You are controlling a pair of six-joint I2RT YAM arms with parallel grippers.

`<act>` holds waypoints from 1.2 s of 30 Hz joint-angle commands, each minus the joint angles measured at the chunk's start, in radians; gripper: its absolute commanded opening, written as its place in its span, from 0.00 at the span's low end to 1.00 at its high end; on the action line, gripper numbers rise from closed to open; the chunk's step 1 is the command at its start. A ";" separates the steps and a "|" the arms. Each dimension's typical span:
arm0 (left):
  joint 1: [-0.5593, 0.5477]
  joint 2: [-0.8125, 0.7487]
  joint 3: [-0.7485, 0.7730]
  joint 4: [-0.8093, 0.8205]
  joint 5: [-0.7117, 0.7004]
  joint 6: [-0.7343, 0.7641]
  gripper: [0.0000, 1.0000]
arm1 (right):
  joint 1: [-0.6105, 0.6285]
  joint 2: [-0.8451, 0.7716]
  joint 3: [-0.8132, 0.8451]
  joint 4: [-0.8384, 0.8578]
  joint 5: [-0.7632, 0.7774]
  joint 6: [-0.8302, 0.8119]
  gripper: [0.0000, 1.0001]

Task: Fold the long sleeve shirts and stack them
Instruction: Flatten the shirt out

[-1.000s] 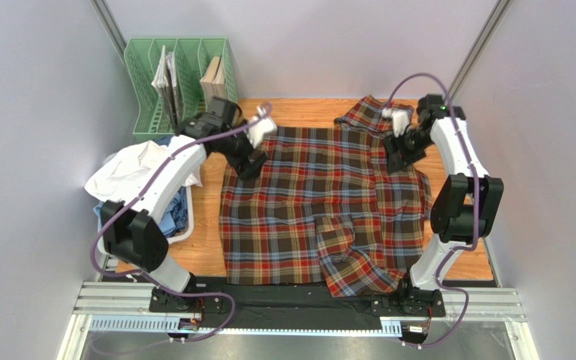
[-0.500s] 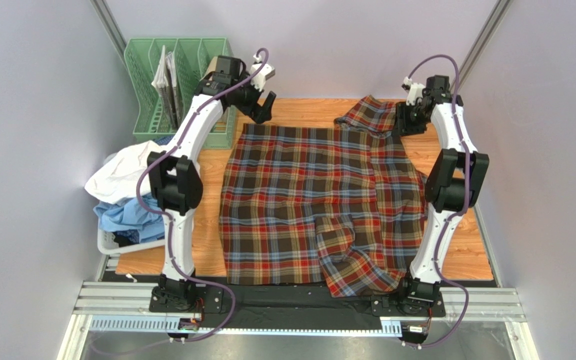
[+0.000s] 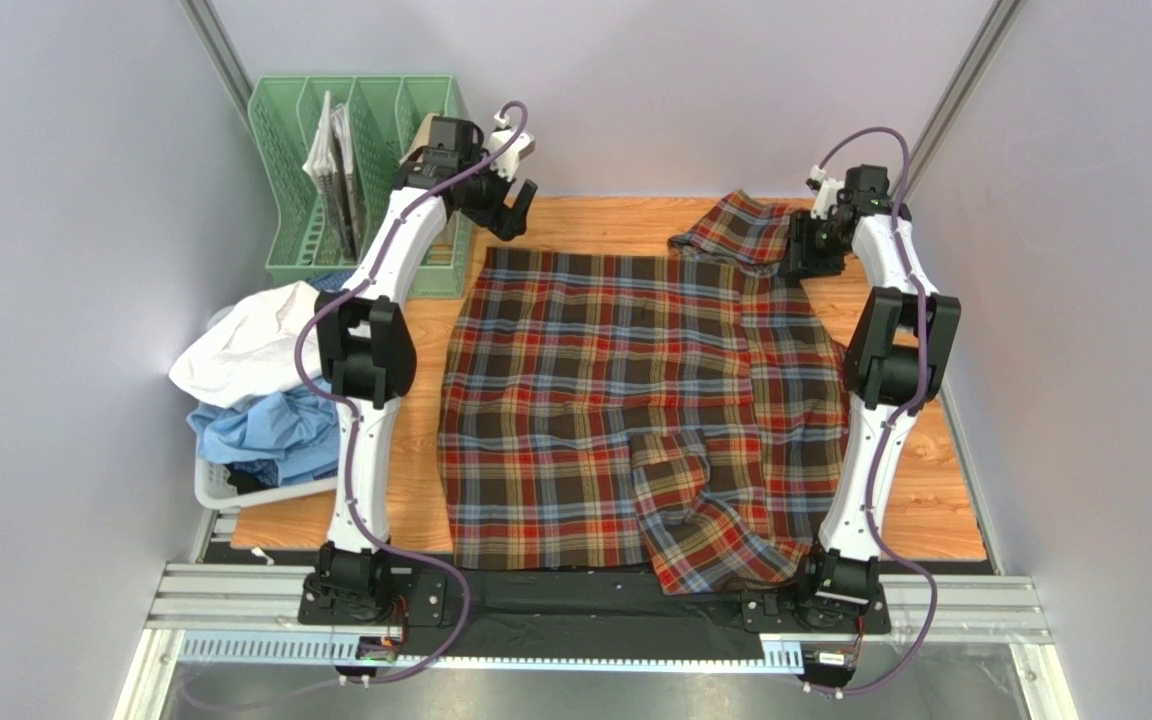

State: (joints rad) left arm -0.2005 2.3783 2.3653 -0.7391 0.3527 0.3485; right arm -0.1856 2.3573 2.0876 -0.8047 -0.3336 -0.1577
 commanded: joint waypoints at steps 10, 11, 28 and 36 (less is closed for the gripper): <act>-0.005 0.154 0.078 0.009 -0.167 0.268 0.75 | -0.003 0.046 0.045 0.087 -0.054 0.030 0.45; -0.004 0.157 0.078 0.013 -0.179 0.277 0.73 | -0.003 0.049 0.045 0.088 -0.054 0.032 0.45; -0.004 0.220 0.081 0.014 -0.141 0.353 0.58 | -0.003 0.083 0.089 0.107 -0.074 0.060 0.41; -0.005 0.256 0.098 0.029 -0.159 0.369 0.35 | -0.003 0.088 0.094 0.105 -0.100 0.060 0.23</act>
State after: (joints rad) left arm -0.2035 2.6190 2.4165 -0.7326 0.1852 0.6895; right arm -0.1860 2.4351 2.1330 -0.7345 -0.3992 -0.1043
